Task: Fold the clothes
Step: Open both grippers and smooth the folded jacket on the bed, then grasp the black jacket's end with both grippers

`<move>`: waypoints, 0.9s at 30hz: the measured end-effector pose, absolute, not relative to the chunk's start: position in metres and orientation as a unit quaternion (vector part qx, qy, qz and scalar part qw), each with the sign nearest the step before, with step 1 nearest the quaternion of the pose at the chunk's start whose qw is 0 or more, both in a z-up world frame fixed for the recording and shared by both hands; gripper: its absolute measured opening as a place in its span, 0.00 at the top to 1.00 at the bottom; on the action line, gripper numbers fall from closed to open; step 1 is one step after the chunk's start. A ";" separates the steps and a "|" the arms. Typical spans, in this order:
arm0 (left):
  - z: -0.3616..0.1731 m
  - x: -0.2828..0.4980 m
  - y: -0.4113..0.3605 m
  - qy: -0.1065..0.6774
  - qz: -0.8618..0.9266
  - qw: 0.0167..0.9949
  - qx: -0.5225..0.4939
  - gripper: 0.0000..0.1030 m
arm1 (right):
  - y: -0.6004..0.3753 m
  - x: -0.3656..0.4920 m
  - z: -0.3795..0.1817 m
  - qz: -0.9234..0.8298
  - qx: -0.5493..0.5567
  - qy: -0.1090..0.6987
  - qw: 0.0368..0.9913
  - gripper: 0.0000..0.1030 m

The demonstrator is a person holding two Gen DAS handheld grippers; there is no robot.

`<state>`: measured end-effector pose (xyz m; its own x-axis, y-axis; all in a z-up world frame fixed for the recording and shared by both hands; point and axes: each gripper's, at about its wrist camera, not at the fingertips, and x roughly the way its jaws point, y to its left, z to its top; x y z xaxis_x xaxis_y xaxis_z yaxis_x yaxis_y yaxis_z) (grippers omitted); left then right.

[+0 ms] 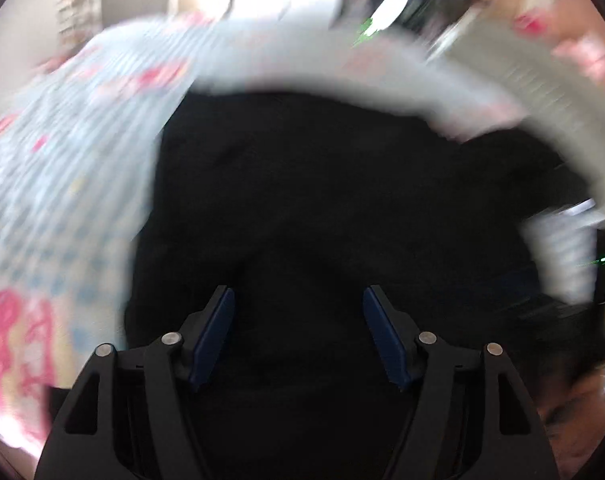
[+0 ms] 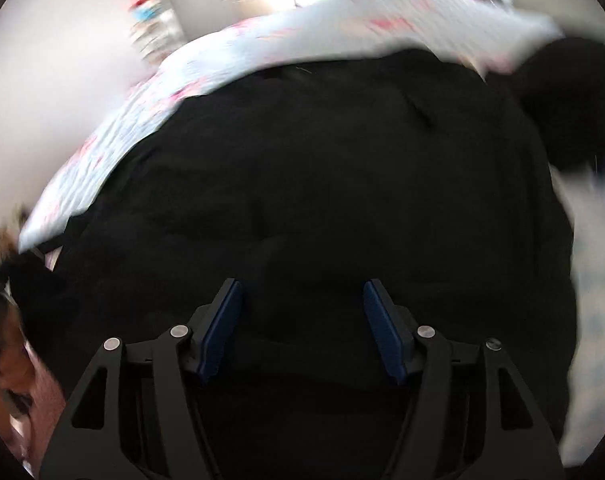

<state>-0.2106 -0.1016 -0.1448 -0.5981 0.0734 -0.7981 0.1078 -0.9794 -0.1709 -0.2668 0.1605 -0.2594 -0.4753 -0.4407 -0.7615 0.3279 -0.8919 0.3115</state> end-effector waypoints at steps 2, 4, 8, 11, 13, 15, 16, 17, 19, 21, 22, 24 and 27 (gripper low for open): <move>-0.153 -0.205 -0.114 0.115 -0.885 0.010 0.451 0.48 | 0.173 -0.266 -0.262 -0.856 0.454 -0.091 0.230 0.41; -0.140 -0.195 -0.116 0.101 -0.897 0.028 0.430 0.48 | 0.169 -0.257 -0.250 -0.873 0.434 -0.053 0.215 0.41; -0.105 -0.164 -0.115 0.128 -0.925 0.028 0.356 0.42 | 0.183 -0.238 -0.221 -0.885 0.408 -0.064 0.218 0.39; -0.096 -0.150 -0.109 0.165 -0.930 -0.010 0.329 0.34 | 0.196 -0.225 -0.202 -0.872 0.404 -0.116 0.251 0.33; -0.106 -0.155 -0.097 0.159 -0.924 -0.026 0.346 0.34 | 0.194 -0.215 -0.190 -0.875 0.395 -0.102 0.261 0.30; -0.116 -0.160 -0.087 0.154 -0.918 -0.040 0.364 0.34 | 0.187 -0.207 -0.183 -0.883 0.385 -0.075 0.257 0.31; -0.122 -0.165 -0.087 0.160 -0.911 -0.035 0.379 0.34 | 0.189 -0.202 -0.178 -0.887 0.376 -0.080 0.255 0.31; -0.128 -0.169 -0.087 0.166 -0.905 -0.030 0.391 0.36 | 0.190 -0.198 -0.172 -0.891 0.368 -0.085 0.252 0.31; -0.121 -0.163 -0.085 0.176 -0.910 -0.036 0.374 0.36 | 0.192 -0.189 -0.165 -0.899 0.355 -0.080 0.245 0.31; -0.110 -0.155 -0.083 0.188 -0.918 -0.050 0.345 0.35 | 0.191 -0.182 -0.161 -0.907 0.345 -0.061 0.233 0.29; -0.112 -0.156 -0.081 0.183 -0.919 -0.051 0.345 0.34 | 0.191 -0.178 -0.159 -0.911 0.340 -0.051 0.228 0.29; -0.115 -0.158 -0.077 0.172 -0.921 -0.054 0.345 0.34 | 0.184 -0.174 -0.165 -0.913 0.345 -0.019 0.218 0.29; -0.126 -0.167 -0.067 0.149 -0.919 -0.062 0.360 0.34 | 0.170 -0.179 -0.181 -0.906 0.351 -0.004 0.236 0.29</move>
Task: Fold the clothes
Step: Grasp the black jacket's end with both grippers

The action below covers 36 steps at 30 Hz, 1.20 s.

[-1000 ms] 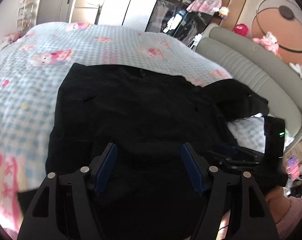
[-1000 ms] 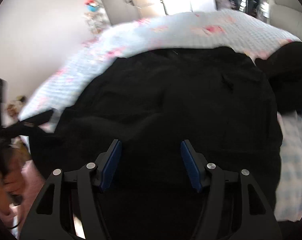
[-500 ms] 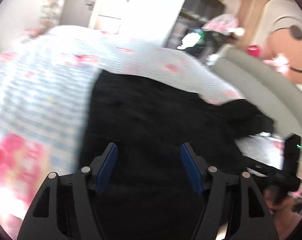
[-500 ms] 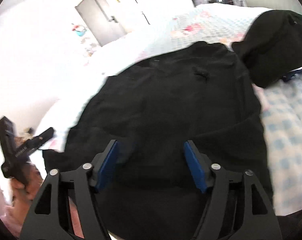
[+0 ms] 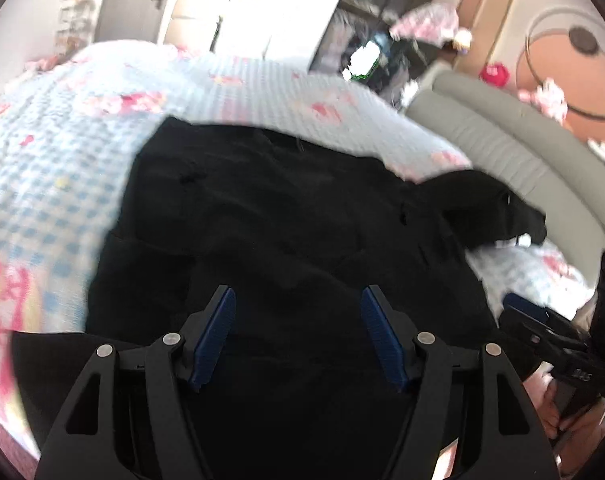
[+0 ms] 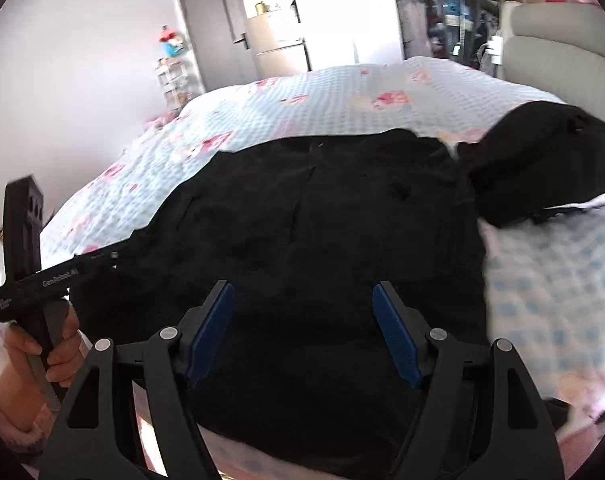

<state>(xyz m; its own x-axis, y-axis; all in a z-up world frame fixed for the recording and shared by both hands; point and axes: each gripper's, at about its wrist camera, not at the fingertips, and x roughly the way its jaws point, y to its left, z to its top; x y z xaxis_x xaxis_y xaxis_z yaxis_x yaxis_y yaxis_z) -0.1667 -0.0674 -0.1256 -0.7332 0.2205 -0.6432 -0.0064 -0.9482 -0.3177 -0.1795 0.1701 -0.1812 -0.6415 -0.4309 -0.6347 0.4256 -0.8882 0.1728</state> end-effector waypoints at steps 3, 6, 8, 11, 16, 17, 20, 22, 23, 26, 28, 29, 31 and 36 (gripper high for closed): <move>-0.148 -0.189 -0.065 -0.109 0.911 0.035 -0.397 0.34 | 0.158 -0.204 -0.215 -0.908 0.352 0.048 0.222 0.29; -0.165 -0.204 -0.074 -0.109 0.906 0.021 -0.409 0.33 | 0.169 -0.244 -0.250 -0.890 0.397 0.006 0.224 0.28; -0.171 -0.207 -0.077 -0.113 0.905 0.013 -0.409 0.33 | 0.179 -0.264 -0.265 -0.876 0.418 -0.048 0.237 0.27; -0.174 -0.208 -0.081 -0.123 0.904 0.003 -0.410 0.33 | 0.176 -0.275 -0.273 -0.870 0.427 -0.046 0.242 0.25; -0.135 -0.166 -0.094 -0.164 0.916 0.003 -0.367 0.36 | 0.189 -0.256 -0.244 -0.872 0.426 -0.062 0.231 0.27; -0.124 -0.151 -0.100 -0.176 0.920 0.004 -0.349 0.35 | 0.198 -0.243 -0.230 -0.875 0.416 -0.079 0.234 0.27; -0.101 -0.108 -0.115 -0.211 0.928 0.014 -0.307 0.31 | 0.226 -0.196 -0.190 -0.892 0.373 -0.112 0.229 0.24; -0.103 -0.090 -0.122 -0.219 0.922 0.012 -0.320 0.31 | 0.237 -0.172 -0.173 -0.897 0.355 -0.115 0.236 0.21; -0.107 -0.086 -0.125 -0.218 0.917 0.003 -0.332 0.31 | 0.240 -0.163 -0.167 -0.897 0.351 -0.115 0.242 0.20; -0.117 -0.073 -0.136 -0.245 0.906 -0.004 -0.345 0.31 | 0.245 -0.150 -0.164 -0.896 0.372 -0.091 0.223 0.20; -0.120 -0.067 -0.142 -0.265 0.903 -0.004 -0.339 0.31 | 0.250 -0.148 -0.168 -0.894 0.388 -0.084 0.209 0.20; -0.121 -0.067 -0.145 -0.264 0.903 -0.009 -0.339 0.31 | 0.254 -0.146 -0.171 -0.891 0.394 -0.092 0.206 0.20; -0.127 -0.071 -0.151 -0.262 0.899 -0.026 -0.351 0.31 | 0.262 -0.142 -0.176 -0.885 0.406 -0.108 0.200 0.21; -0.147 -0.077 -0.170 -0.291 0.880 -0.052 -0.371 0.31 | 0.272 -0.141 -0.190 -0.879 0.423 -0.111 0.191 0.23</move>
